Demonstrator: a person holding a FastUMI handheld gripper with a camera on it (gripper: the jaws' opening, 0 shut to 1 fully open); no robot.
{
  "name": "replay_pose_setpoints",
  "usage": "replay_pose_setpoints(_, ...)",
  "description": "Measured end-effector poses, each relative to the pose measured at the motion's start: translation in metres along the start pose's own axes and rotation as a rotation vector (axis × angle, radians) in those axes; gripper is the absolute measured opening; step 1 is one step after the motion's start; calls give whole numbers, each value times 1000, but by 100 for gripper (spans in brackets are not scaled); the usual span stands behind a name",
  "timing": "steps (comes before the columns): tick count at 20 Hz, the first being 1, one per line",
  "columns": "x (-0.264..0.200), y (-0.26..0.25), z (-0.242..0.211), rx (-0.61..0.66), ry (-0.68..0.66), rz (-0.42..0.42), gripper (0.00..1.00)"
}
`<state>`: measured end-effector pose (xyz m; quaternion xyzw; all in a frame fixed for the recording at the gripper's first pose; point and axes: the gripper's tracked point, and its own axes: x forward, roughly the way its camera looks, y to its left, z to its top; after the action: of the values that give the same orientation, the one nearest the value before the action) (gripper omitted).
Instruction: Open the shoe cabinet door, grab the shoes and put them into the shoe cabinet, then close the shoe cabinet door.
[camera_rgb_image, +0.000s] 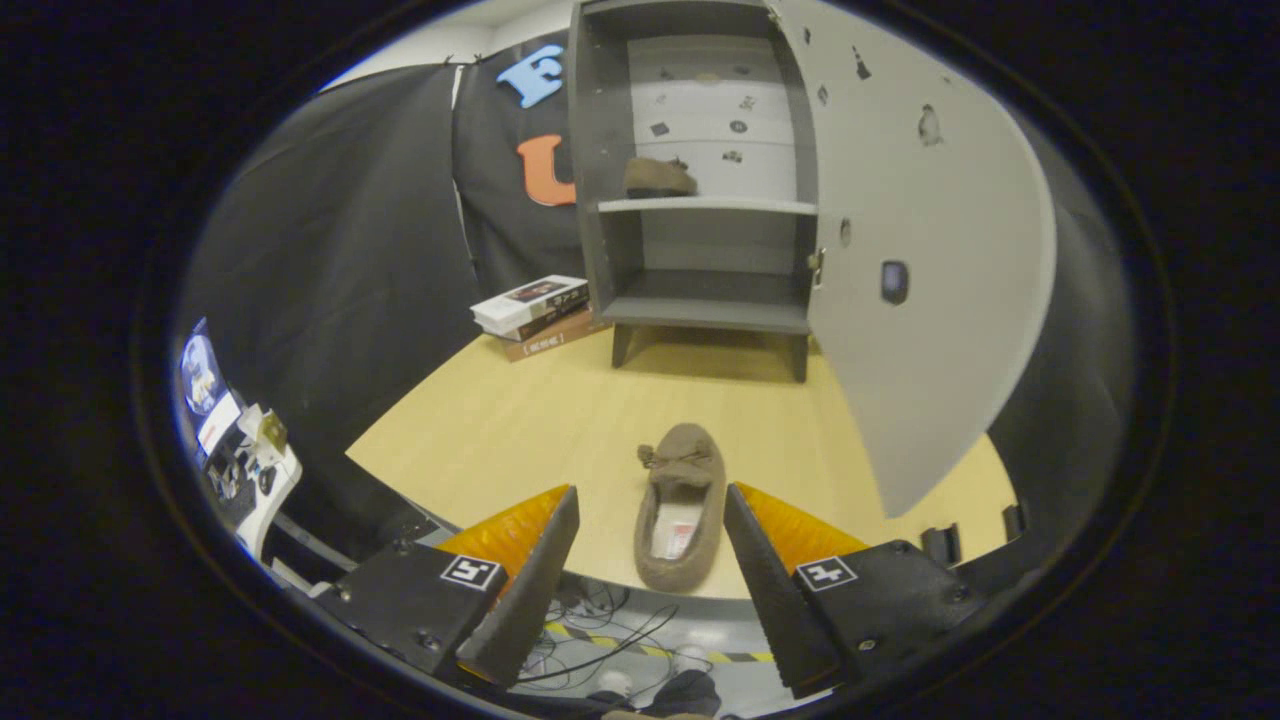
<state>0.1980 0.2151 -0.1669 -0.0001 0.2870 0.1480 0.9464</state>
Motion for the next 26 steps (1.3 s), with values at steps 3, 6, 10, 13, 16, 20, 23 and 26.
replay_pose_setpoints(3, 11, 11, -16, 35, 83, 21, 93)
replay_pose_setpoints(6, 19, 9, -24, 46, 140, 15, 91)
replay_pose_setpoints(10, 30, 5, -28, 80, 187, -29, 90)
replay_pose_setpoints(13, 35, 5, -27, 120, 202, -41, 90)
replay_pose_setpoints(16, 37, 6, -29, 137, 223, -37, 75)
replay_pose_setpoints(20, 41, 6, -26, 144, 213, -18, 30)
replay_pose_setpoints(23, 40, 9, -27, 142, 226, 15, 14)
replay_pose_setpoints(26, 34, 10, -15, 144, 200, 32, 7)
